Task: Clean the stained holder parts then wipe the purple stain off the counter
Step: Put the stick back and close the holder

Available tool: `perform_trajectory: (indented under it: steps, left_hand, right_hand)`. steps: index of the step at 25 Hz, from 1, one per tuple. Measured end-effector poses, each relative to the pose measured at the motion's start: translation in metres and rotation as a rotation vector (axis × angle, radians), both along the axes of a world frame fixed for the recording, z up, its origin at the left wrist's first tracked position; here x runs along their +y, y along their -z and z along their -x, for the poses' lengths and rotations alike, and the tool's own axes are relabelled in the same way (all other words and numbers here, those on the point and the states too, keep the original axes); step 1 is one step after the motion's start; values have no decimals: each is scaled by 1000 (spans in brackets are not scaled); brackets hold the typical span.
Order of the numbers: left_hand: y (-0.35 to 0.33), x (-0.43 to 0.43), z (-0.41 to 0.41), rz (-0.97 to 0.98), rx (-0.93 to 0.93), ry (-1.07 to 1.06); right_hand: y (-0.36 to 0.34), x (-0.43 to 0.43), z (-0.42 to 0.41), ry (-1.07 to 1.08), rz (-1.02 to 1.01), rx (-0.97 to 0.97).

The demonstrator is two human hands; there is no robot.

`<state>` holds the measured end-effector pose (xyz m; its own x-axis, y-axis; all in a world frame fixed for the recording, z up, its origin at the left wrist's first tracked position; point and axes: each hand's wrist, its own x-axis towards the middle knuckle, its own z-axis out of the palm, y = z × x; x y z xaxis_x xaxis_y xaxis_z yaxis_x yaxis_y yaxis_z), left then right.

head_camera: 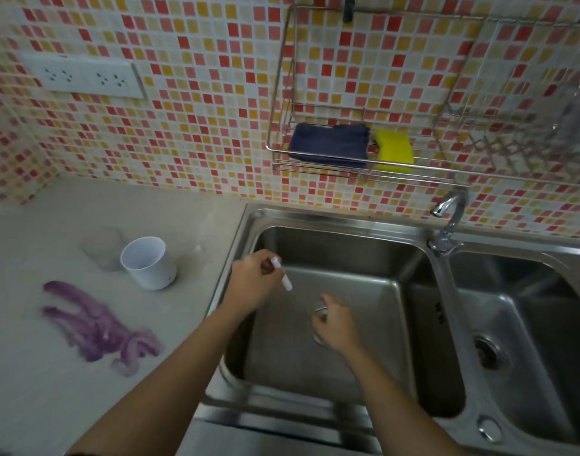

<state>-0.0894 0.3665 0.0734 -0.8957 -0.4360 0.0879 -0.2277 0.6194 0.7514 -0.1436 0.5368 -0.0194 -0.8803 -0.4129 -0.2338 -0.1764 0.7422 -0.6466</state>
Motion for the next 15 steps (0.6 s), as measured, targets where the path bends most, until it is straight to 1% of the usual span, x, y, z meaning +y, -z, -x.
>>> perform_trajectory:
  steps: [3,7,10,12,15]
  left_hand:
    - [-19,-60,-14,-16,6,-49]
    - [-42,-160,-38,21,24,-63]
    - [-47,-221,-45,36,-24,-65]
    - [-41,-253,-49,49,-93,-8]
    - [-22,-279,-50,92,-181,118]
  right_hand:
    - [-4,-62,-8,-79,53,48]
    - [-13,-158,-37,-120,194,35]
    - [-9,-215,-52,-130,222,29]
    - [-6,-247,-61,-127,238,-16]
    - [-4,-281,-68,-68,278,-68]
